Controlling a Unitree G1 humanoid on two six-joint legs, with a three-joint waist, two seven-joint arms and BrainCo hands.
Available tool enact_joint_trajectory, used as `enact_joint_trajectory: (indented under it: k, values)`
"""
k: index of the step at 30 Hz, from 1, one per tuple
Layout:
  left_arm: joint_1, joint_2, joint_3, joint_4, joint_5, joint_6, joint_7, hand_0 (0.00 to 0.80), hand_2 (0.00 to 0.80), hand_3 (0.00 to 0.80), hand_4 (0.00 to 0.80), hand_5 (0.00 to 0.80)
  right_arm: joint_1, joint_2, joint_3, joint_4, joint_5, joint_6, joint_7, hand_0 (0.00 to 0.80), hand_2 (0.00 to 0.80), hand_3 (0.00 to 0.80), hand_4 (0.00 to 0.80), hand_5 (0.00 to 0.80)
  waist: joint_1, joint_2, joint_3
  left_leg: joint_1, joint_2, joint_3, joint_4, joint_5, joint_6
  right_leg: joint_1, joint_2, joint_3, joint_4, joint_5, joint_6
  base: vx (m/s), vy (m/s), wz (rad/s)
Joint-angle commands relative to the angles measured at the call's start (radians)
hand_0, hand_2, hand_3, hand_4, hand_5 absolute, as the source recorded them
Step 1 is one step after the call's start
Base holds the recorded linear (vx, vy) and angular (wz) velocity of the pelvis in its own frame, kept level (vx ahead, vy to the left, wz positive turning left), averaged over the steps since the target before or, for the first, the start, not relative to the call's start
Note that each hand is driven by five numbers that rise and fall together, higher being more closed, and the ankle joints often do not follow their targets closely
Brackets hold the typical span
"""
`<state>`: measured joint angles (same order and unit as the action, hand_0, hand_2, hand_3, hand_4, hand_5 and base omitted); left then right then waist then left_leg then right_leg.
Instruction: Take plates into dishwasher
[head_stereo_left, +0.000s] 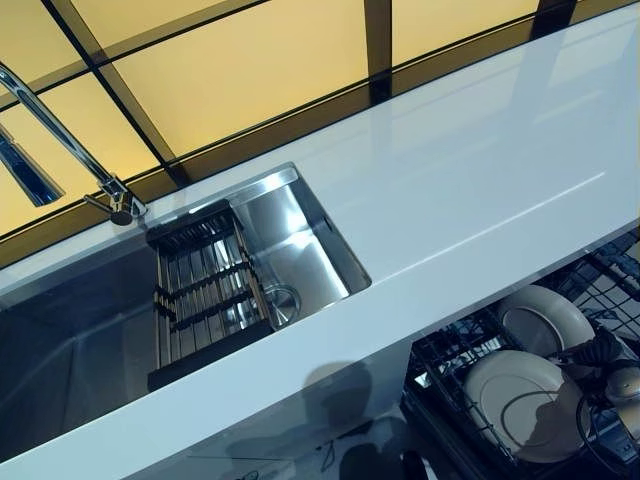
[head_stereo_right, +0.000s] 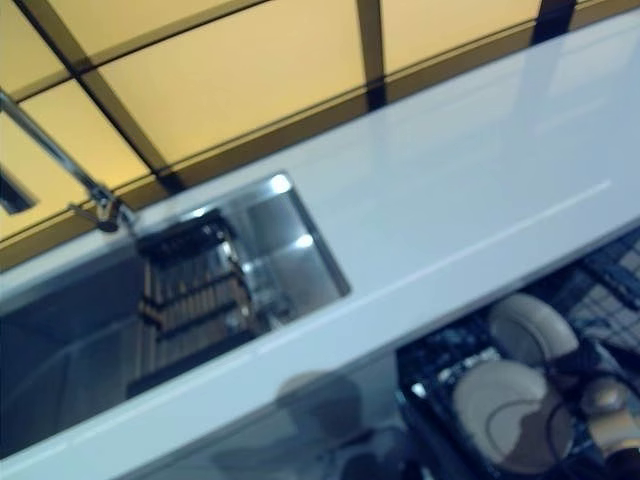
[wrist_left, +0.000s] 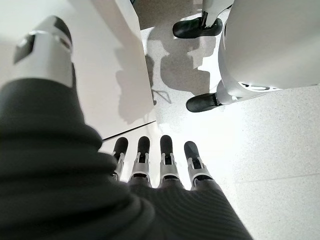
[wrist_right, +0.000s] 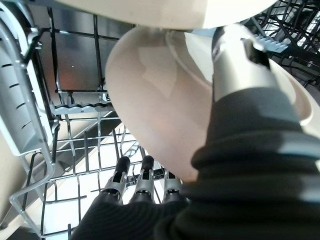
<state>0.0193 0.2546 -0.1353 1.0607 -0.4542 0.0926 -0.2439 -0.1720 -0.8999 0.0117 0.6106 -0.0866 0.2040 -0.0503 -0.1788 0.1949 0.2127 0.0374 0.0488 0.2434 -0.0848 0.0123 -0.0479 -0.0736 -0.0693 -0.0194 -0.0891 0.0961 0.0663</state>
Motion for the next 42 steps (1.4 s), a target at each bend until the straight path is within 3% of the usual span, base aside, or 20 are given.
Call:
enact_joint_trajectory:
  k: [1, 13, 23, 33, 42]
  values:
    - [-0.012, 0.047, 0.007, 0.039, -0.002, -0.016, 0.008, 0.0, 0.0, 0.0, 0.0, 0.0, -0.005, -0.002, 0.011, 0.01, -0.01, -0.005, -0.005, 0.0, 0.0, 0.0, 0.0, 0.0, 0.011, -0.113, -0.061, -0.001, -0.017, -0.033, -0.003, -0.009, -0.028, 0.001, -0.03, -0.008, 0.002, 0.024, 0.089, 0.0, 0.0, 0.0]
    - [0.008, 0.061, 0.048, 0.059, 0.003, -0.01, 0.022, 0.0, 0.0, 0.0, 0.0, 0.0, 0.097, -0.076, -0.123, -0.07, 0.009, 0.008, 0.026, 0.0, 0.0, 0.0, 0.0, 0.0, -0.005, -0.192, -0.09, 0.013, 0.004, -0.025, -0.003, -0.017, -0.026, 0.016, 0.0, 0.009, 0.002, 0.025, 0.09, 0.024, -0.008, -0.01]
    - [0.001, 0.054, 0.097, 0.121, 0.007, 0.029, 0.069, 0.0, 0.0, 0.0, 0.0, 0.0, 0.18, -0.197, -0.266, -0.126, 0.053, 0.019, 0.081, 0.0, 0.0, 0.0, 0.0, 0.0, -0.023, -0.26, -0.143, 0.035, 0.013, -0.011, -0.003, -0.03, -0.02, 0.035, 0.025, 0.037, 0.002, 0.02, 0.089, 0.044, 0.03, -0.02]
    - [-0.013, 0.058, 0.113, 0.155, -0.001, 0.059, 0.108, 0.0, 0.0, 0.0, 0.0, 0.0, 0.197, -0.273, -0.33, -0.107, 0.086, 0.036, 0.112, 0.0, 0.0, 0.0, 0.0, 0.0, -0.022, -0.288, -0.184, 0.049, 0.015, -0.004, -0.003, -0.039, -0.013, 0.048, 0.034, 0.054, 0.002, 0.017, 0.09, 0.014, 0.024, -0.05]
    - [-0.026, 0.075, 0.163, 0.201, -0.069, 0.109, 0.164, 0.0, 0.0, 0.0, 0.0, 0.0, 0.198, -0.28, -0.366, -0.066, 0.14, 0.065, 0.101, 0.0, 0.0, 0.0, 0.0, 0.0, -0.02, -0.293, -0.207, 0.058, 0.01, -0.004, -0.003, -0.042, -0.009, 0.056, 0.031, 0.052, 0.002, 0.019, 0.09, 0.002, 0.021, -0.01]
